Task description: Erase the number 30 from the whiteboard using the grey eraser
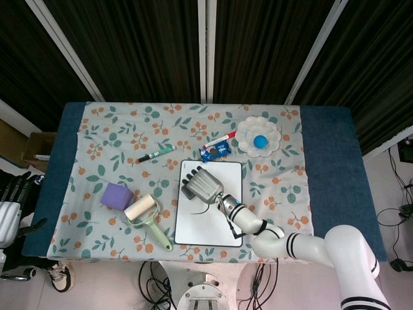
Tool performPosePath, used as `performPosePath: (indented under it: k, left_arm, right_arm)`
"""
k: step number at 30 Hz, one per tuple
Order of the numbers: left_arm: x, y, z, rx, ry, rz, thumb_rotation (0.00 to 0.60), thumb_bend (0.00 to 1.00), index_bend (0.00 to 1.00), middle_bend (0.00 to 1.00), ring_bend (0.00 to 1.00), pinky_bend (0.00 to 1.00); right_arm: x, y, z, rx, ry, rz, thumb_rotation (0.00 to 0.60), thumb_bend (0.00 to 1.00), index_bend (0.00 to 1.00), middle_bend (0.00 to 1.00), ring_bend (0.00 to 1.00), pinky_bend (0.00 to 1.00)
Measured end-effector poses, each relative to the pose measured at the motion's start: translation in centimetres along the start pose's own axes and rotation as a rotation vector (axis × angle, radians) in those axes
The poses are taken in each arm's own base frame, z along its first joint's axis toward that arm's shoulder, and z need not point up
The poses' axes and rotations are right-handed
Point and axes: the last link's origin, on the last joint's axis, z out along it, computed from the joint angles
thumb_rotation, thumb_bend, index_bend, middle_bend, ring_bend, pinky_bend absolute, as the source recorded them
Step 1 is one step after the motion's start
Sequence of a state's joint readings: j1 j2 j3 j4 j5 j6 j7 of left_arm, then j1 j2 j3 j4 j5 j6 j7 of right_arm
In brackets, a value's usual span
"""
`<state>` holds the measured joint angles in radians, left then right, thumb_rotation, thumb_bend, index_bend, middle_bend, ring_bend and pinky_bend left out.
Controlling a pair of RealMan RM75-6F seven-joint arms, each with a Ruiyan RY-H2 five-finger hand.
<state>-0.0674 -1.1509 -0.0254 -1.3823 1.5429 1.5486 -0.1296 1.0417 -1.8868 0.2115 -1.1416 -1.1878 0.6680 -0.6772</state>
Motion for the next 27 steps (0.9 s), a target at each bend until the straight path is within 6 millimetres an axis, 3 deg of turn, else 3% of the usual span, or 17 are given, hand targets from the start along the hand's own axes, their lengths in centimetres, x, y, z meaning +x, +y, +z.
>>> performPosePath:
  k: [5,10,16,27]
  left_arm:
    - [0.1,0.1,0.0,-0.002,0.002,-0.003,0.600,0.00,0.07,0.06,0.07,0.16]
    - [0.2,0.0,0.0,-0.001,0.003,-0.003,0.600,0.00,0.07,0.06,0.07,0.16]
    - [0.1,0.2,0.2,-0.010,-0.002,0.004,0.600,0.00,0.07,0.06,0.07,0.16]
    - [-0.2,1.6,0.5,-0.046,-0.011,0.009,0.600,0.00,0.07,0.06,0.07,0.16]
  right_arm:
    - [0.3,-0.7,1.2,-0.004,-0.003,0.001,0.600,0.32,0.51,0.53,0.43,0.46]
    - [0.6,-1.4,0.7,0.027,0.007,0.001,0.600,0.32,0.51,0.53,0.43,0.46]
    - [0.5,-1.4,-1.8,0.082,0.016,-0.042,0.600,0.32,0.51,0.53,0.43,0.46]
    - [-1.2,-0.4,-9.1,0.169,0.001,-0.084,0.600,0.32,0.54,0.54,0.43,0.47]
